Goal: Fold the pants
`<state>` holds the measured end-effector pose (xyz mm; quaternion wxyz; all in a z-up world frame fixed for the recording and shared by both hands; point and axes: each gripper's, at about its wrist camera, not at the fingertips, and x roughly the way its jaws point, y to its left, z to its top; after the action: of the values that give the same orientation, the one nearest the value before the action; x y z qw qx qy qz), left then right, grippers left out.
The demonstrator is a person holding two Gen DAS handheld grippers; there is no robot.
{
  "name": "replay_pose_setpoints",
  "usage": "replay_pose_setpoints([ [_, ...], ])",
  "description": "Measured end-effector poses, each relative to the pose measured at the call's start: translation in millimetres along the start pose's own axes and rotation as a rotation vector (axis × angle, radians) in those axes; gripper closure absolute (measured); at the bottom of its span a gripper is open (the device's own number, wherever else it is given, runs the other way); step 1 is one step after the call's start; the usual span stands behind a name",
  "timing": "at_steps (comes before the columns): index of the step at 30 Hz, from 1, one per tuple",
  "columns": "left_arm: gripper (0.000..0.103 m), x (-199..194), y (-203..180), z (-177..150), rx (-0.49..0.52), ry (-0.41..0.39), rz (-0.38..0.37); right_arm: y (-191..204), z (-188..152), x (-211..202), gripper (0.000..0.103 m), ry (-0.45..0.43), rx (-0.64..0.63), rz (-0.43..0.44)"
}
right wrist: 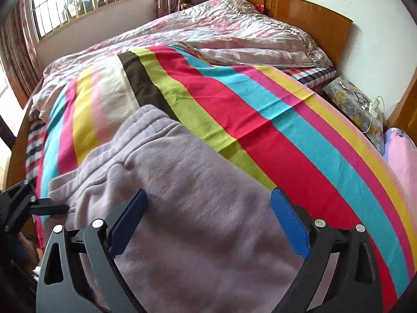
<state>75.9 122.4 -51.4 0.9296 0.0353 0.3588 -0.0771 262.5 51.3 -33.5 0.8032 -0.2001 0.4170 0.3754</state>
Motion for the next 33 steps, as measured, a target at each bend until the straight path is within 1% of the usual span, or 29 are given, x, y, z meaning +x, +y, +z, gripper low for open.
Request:
replay_pose_setpoints([
  [3, 0.020, 0, 1, 0, 0.004, 0.001, -0.006, -17, 21, -7, 0.006, -0.090, 0.149, -0.052],
  [4, 0.020, 0, 1, 0, 0.003, -0.001, -0.007, -14, 25, -11, 0.006, -0.111, 0.166, -0.003],
  [5, 0.019, 0, 0, 0, 0.001, -0.003, -0.007, -7, 29, -11, 0.006, -0.117, 0.155, 0.071],
  [6, 0.019, 0, 0, -1, 0.001, -0.005, -0.008, 6, 32, -10, 0.006, -0.109, 0.118, 0.123],
  [7, 0.018, -1, -1, -2, 0.002, -0.006, -0.007, 22, 36, -4, 0.006, -0.086, 0.063, 0.129],
  [8, 0.018, -2, -2, -2, 0.004, -0.006, -0.006, 35, 38, 4, 0.006, -0.053, 0.006, 0.099],
  [9, 0.018, -2, -2, -2, 0.005, -0.005, -0.006, 46, 41, 16, 0.006, -0.015, -0.036, 0.045],
  [10, 0.018, -2, -2, -2, 0.007, -0.003, -0.008, 49, 42, 26, 0.006, 0.017, -0.051, -0.010],
  [11, 0.018, -2, -2, -2, 0.009, 0.000, -0.010, 46, 43, 31, 0.006, 0.029, -0.035, -0.035],
  [12, 0.018, -3, -1, -2, 0.010, 0.001, -0.013, 40, 46, 27, 0.006, 0.006, 0.012, -0.038],
  [14, 0.018, -3, 0, -2, 0.012, -0.003, -0.020, 24, 45, 3, 0.006, -0.091, 0.121, -0.110],
  [16, 0.018, -4, 0, -5, 0.015, -0.014, -0.020, 9, 33, -36, 0.006, -0.197, 0.217, -0.080],
  [18, 0.018, -4, 0, -5, 0.007, -0.017, -0.016, 2, 10, -77, 0.005, -0.274, 0.268, -0.080],
  [20, 0.016, -2, -1, -4, -0.001, -0.019, -0.011, 3, -24, -117, 0.005, -0.329, 0.277, -0.117],
  [22, 0.012, -1, -4, -4, 0.002, -0.025, -0.001, 9, -68, -150, 0.004, -0.359, 0.293, -0.154],
  [24, 0.004, 0, -11, -5, 0.018, -0.036, 0.021, 19, -117, -176, 0.004, -0.388, 0.320, -0.165],
  [25, 0.003, 0, -14, -5, 0.025, -0.043, 0.035, 27, -144, -189, 0.004, -0.417, 0.331, -0.175],
  [27, 0.002, 0, -17, -5, 0.029, -0.056, 0.066, 45, -192, -209, 0.004, -0.452, 0.327, -0.200],
  [29, 0.002, -4, -18, -4, 0.014, -0.072, 0.110, 64, -237, -225, 0.004, -0.500, 0.335, -0.266],
  [31, 0.002, -18, -22, -2, -0.025, -0.116, 0.189, 77, -272, -234, 0.004, -0.521, 0.370, -0.303],
  [33, 0.001, -38, -28, -1, -0.046, -0.186, 0.232, 90, -296, -240, 0.004, -0.536, 0.392, -0.357],
])
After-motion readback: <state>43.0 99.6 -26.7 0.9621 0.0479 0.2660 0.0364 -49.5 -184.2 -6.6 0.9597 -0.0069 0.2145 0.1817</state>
